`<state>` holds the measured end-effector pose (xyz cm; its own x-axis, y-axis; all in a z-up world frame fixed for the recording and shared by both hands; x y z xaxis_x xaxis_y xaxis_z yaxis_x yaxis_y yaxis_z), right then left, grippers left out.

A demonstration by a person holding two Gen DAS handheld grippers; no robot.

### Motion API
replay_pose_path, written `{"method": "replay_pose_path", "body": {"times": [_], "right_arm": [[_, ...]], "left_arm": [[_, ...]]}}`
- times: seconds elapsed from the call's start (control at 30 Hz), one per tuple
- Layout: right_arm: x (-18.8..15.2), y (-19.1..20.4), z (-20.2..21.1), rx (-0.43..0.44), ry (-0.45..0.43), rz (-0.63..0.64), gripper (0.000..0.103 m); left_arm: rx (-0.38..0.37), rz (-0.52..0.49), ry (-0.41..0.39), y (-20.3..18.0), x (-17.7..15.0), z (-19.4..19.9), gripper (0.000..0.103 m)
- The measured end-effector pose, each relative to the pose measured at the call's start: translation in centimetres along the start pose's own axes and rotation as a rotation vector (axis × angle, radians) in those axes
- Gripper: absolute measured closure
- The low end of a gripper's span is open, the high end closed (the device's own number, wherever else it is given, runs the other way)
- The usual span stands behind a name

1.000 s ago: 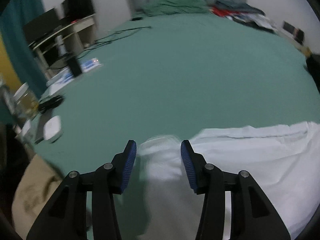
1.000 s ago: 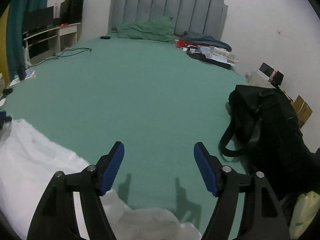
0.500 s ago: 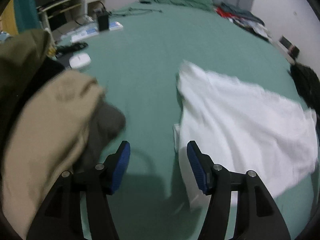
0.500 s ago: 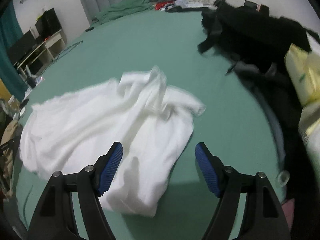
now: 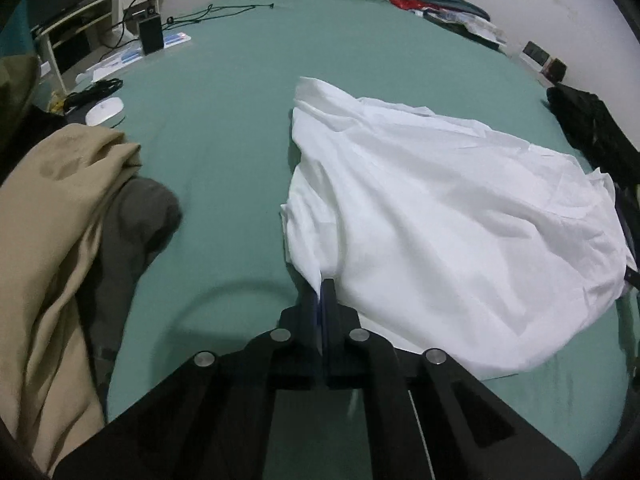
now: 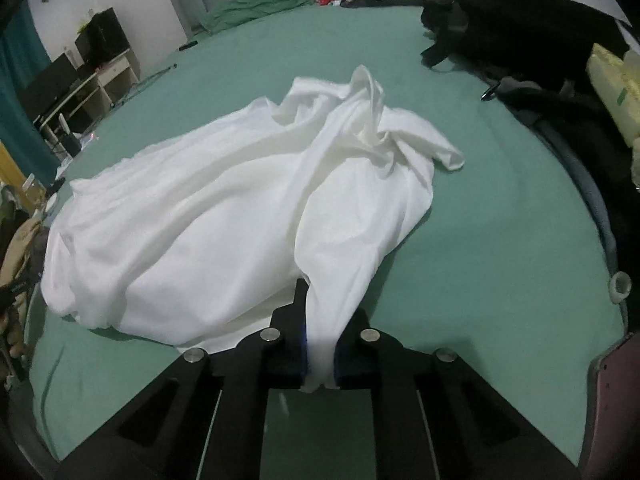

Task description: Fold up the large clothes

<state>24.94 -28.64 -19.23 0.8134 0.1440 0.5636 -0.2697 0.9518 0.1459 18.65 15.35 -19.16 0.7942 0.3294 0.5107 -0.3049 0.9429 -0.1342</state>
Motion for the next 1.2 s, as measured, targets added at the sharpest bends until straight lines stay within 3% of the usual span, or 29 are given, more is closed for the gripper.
{"method": "replay_pose_path", "body": {"times": [0.2, 0.53, 0.9, 1.07, 1.2], "right_arm": [[-0.4, 0.1, 2.5, -0.003, -0.034, -0.02, 0.096], [-4.4, -0.5, 5.8, 0.03, 0.02, -0.033, 0.096], [-10.4, -1.0, 9.0, 0.047, 0.083, -0.06, 0.096], [-12.5, -0.8, 9.9, 0.048, 0.111, -0.058, 0.096], [-12.6, -0.5, 9.9, 0.019, 0.127, -0.043, 0.09]], "left_arm": [[0.031, 0.12, -0.07, 2.5, -0.6, 4.4, 0.102], [0.008, 0.163, -0.075, 2.8, -4.3, 9.5, 0.102], [0.001, 0.245, -0.017, 3.4, -13.8, 14.1, 0.102], [0.006, 0.272, -0.004, 3.8, -15.6, 14.7, 0.101], [0.002, 0.267, 0.063, 3.4, -15.2, 14.4, 0.101]]}}
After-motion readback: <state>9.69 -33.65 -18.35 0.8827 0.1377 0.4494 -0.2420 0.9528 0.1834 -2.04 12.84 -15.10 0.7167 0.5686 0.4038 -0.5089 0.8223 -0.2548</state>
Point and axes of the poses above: each gripper's, at about its wrist camera, not at the fingertips, and z roughly against the way its jaws point, y to its left, x to its top, the point moved 1 cm from there along -z, roughly the way its jaws point, and after that the axes turned 5 degrees about z, right-handed, at the moved point
